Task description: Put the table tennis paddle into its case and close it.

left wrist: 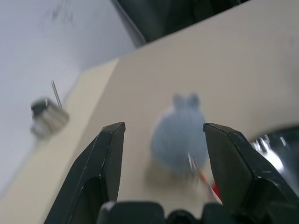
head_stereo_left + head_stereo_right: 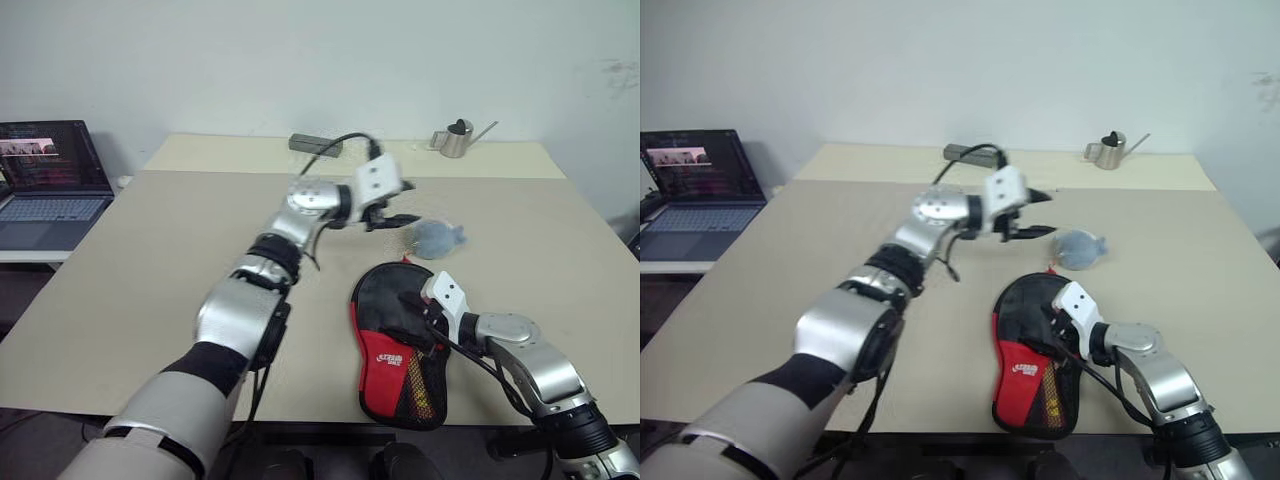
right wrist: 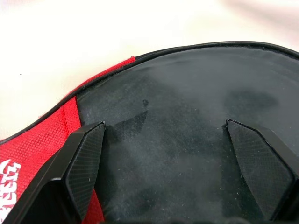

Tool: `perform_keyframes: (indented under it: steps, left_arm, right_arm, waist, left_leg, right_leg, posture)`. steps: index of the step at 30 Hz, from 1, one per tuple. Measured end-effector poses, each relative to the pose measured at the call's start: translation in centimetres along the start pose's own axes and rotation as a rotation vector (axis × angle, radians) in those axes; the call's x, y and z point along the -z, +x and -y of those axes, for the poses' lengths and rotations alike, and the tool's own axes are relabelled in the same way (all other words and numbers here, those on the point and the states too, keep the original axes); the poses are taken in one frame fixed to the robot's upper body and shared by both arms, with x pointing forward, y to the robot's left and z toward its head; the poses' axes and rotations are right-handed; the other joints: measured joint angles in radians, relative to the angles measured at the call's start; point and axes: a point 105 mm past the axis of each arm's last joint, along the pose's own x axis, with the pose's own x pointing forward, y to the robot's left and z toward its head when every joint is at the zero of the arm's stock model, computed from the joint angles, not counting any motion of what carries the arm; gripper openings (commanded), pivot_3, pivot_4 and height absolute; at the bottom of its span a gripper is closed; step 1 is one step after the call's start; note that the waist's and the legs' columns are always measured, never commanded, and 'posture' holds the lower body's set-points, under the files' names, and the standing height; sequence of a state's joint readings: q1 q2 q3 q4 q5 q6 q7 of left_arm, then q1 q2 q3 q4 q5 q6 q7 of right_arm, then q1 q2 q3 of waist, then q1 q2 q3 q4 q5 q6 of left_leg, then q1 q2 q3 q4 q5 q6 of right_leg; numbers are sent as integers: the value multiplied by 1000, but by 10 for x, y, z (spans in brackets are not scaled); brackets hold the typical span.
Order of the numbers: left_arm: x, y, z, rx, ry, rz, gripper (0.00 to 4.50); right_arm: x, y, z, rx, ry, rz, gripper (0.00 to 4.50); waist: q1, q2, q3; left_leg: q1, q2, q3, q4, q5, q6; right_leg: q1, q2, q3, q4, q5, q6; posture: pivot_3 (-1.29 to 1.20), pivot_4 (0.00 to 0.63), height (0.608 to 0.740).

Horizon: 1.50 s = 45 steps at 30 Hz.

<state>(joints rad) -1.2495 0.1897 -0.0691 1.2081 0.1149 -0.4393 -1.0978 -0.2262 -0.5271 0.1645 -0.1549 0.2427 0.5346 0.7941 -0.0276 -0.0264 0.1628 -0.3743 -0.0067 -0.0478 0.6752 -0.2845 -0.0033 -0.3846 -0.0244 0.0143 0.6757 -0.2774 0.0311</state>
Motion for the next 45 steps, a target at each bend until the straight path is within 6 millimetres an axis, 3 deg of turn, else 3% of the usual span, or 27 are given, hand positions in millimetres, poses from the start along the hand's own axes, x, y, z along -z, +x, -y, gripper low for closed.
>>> perform_keyframes:
  steps: [2,9,14,20,23,26,29,39,45]
  left_arm:
    - [11,-13,5,19,-62,9,2885]
    - [17,-59,25,55,-198,79,2885]
    - [23,-63,49,112,-246,53,2885]
    - [12,-67,67,211,-265,65,2885]
    - [11,-68,73,248,-275,43,2885]
    - [12,-67,76,267,-308,19,3442]
    - [8,-63,84,317,-321,16,4432]
    - [2,-42,104,414,-232,15,4473]
    - [7,-6,112,402,-189,2,4473]
  right_arm:
    - [0,-6,2,-3,22,-9,4500]
    - [-8,-32,-6,-75,105,-46,4500]
    - [-14,-41,-9,-104,154,-45,4500]
    - [-36,-63,3,-53,89,-20,4500]
    - [-45,-76,18,25,44,-3,4500]
    - [-49,-88,32,102,29,9,4500]
    - [-55,-99,40,148,12,18,4500]
    - [-58,-137,46,190,-65,-76,4500]
    - [-62,-143,52,238,-80,-59,4500]
  waist:
    - [10,0,0]
    - [14,1,2]
    - [21,3,5]
    - [22,5,8]
    - [23,4,9]
    - [23,4,10]
    - [23,5,13]
    - [26,7,17]
    - [26,6,18]
  left_leg:
    - [-3,-1,-2,1,0,0]
    - [-8,0,-4,1,0,0]
    - [-7,0,-5,1,0,0]
    - [-8,0,-4,1,0,0]
    - [-8,0,-4,1,0,0]
    - [-8,0,-4,1,0,0]
    - [-8,0,-4,1,0,0]
    - [-8,0,-3,1,0,0]
    - [-8,0,-3,1,0,0]
  right_leg:
    - [-1,-1,-2,-1,1,-1]
    - [-4,-2,0,-2,0,-2]
    - [-4,-2,0,-1,0,-2]
    - [-4,-1,0,-2,0,-2]
    - [-4,-1,0,-2,0,-2]
    - [-4,-1,0,-2,0,-2]
    - [-4,-1,0,-2,0,-2]
    - [-4,-2,1,-3,0,-2]
    - [-4,-1,1,-3,0,-2]
  posture:
    - [0,150,740]
    - [0,150,740]
    - [0,150,740]
    - [0,150,740]
    - [0,150,740]
    - [0,150,740]
    - [0,150,740]
    - [0,150,740]
    - [0,150,740]
